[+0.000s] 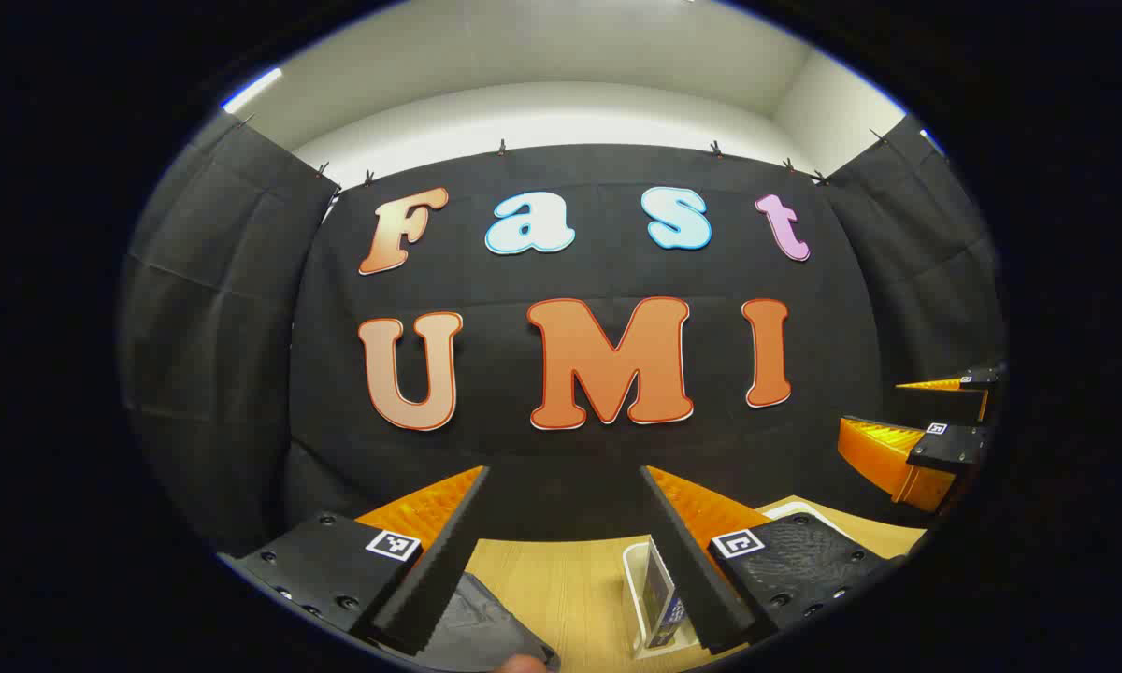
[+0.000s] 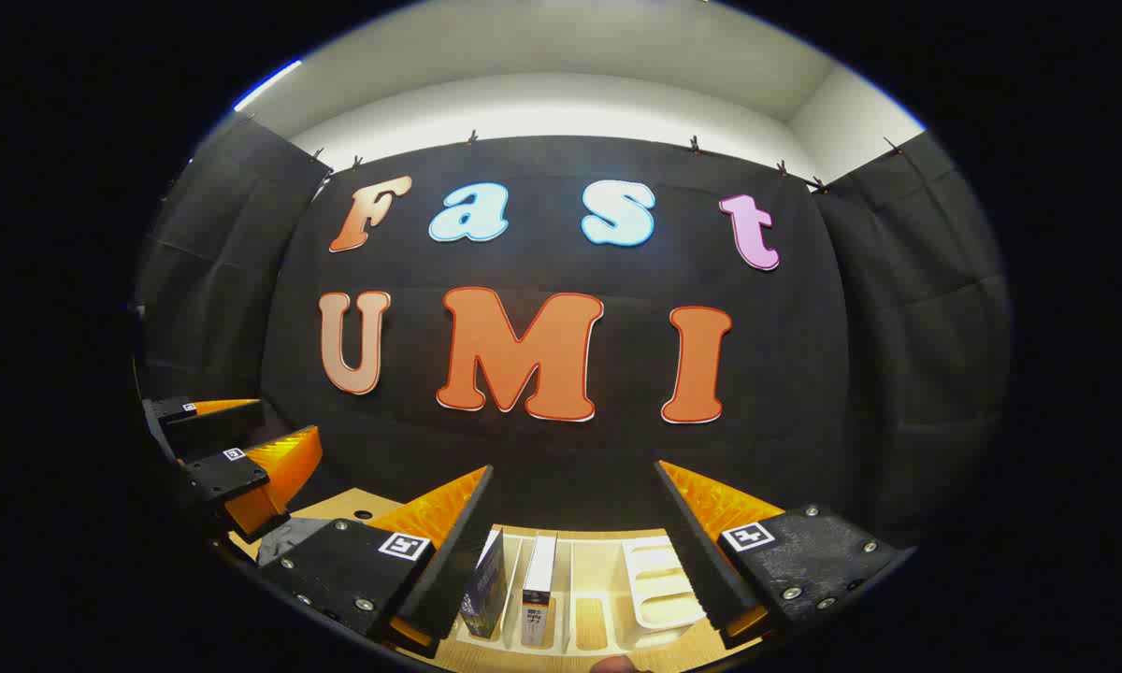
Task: Open the schoolbag, grab two books from the bookshelf and put them into the schoolbag.
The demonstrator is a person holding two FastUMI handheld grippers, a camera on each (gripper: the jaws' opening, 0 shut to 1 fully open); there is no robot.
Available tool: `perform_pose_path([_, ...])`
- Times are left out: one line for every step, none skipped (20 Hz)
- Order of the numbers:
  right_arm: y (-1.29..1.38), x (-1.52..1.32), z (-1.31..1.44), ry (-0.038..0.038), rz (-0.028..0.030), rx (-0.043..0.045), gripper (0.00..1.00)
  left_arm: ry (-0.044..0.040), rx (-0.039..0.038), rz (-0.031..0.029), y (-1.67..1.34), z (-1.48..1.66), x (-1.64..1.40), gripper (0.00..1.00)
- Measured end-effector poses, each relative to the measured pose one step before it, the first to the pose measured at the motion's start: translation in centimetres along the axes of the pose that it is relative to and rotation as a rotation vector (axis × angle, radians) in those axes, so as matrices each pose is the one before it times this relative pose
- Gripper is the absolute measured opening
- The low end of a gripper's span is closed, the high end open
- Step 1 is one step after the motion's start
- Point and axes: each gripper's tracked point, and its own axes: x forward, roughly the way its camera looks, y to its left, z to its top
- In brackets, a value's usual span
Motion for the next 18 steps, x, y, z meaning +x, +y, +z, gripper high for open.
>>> perform_pose_path([0.201, 0.097, -0.003, 0.00277, 0.00812, 0.00470, 0.97, 0.00413, 0.00343, 0.00085, 0.107, -0.033, 0.060, 0.97])
perform_pose_path([0.128, 0.153, -0.079, 0.00389, 0.00656, 0.00208, 0.97, -0.00018, -0.00361, -0.00197, 0.054, 0.030, 0.008, 0.97])
perform_pose_path([0.047, 0.215, -0.105, 0.00571, 0.00210, -0.00315, 0.97, -0.00191, -0.00335, 0.00533, 0.319, -0.099, -0.216, 1.00])
perform_pose_path([-0.005, 0.168, -0.166, 0.00520, 0.00124, -0.00353, 0.97, -0.00086, 0.00114, 0.01093, 0.465, 0.024, 0.018, 0.97])
perform_pose_path([0.093, 0.137, 0.084, 0.00082, 0.00004, -0.00135, 0.97, 0.00077, 0.00203, 0.01017, 0.400, -0.140, 0.006, 0.97])
perform_pose_path([0.319, 0.179, 0.046, -0.00098, 0.00534, 0.00093, 0.97, 0.00214, 0.00094, 0.00797, 0.295, 0.007, -0.052, 0.97])
perform_pose_path([0.134, 0.052, 0.043, 0.00008, 0.00231, 0.00050, 0.97, 0.00477, -0.00009, 0.00555, 0.295, -0.281, 0.145, 0.97])
perform_pose_path([0.156, 0.090, 0.042, -0.00197, 0.00480, 0.00050, 0.97, 0.00150, -0.00138, 0.00487, 0.199, -0.129, 0.002, 0.97])
perform_pose_path([0.183, 0.066, 0.007, -0.00084, 0.00525, -0.00245, 0.97, -0.00185, 0.00079, 0.00432, 0.135, 0.020, 0.071, 0.97])
perform_pose_path([0.242, 0.150, -0.088, 0.00155, 0.00207, -0.00417, 0.97, -0.00345, 0.00397, 0.00399, 0.186, 0.117, 0.020, 0.97])
perform_pose_path([0.225, 0.097, -0.001, 0.00209, 0.00427, -0.00273, 0.97, -0.00442, 0.00275, 0.00355, 0.196, -0.199, -0.139, 0.97])
perform_pose_path([0.205, -0.042, -0.157, 0.00430, 0.00495, -0.00203, 0.97, -0.00023, -0.00021, 0.00281, 0.310, 0.041, -0.022, 0.97])
perform_pose_path([0.276, -0.014, -0.022, 0.00177, 0.00638, -0.00303, 0.97, -0.00108, -0.00372, 0.00360, 0.041, -0.105, -0.021, 0.97])
perform_pose_path([0.114, 0.020, 0.138, -0.00229, 0.00060, -0.00548, 0.97, 0.00240, -0.00120, 0.00166, 0.143, -0.119, 0.058, 0.97])
perform_pose_path([-0.005, -0.065, 0.013, -0.00130, -0.00247, -0.00629, 0.97, -0.00045, 0.00211, 0.00088, -0.001, -0.289, 0.107, 1.00])
perform_pose_path([0.099, 0.029, -0.006, -0.00038, -0.00025, -0.00437, 0.97, 0.00003, 0.00634, 0.00312, 0.078, 0.055, 0.130, 0.97])
perform_pose_path([0.062, -0.008, -0.005, 0.00085, 0.00200, -0.00186, 0.97, -0.00208, 0.00486, 0.00066, 0.215, -0.142, 0.098, 0.97])
perform_pose_path([0.138, -0.015, 0.052, -0.00101, 0.00285, 0.00006, 0.97, 0.00227, 0.00367, 0.00110, -0.062, -0.173, 0.042, 0.97])
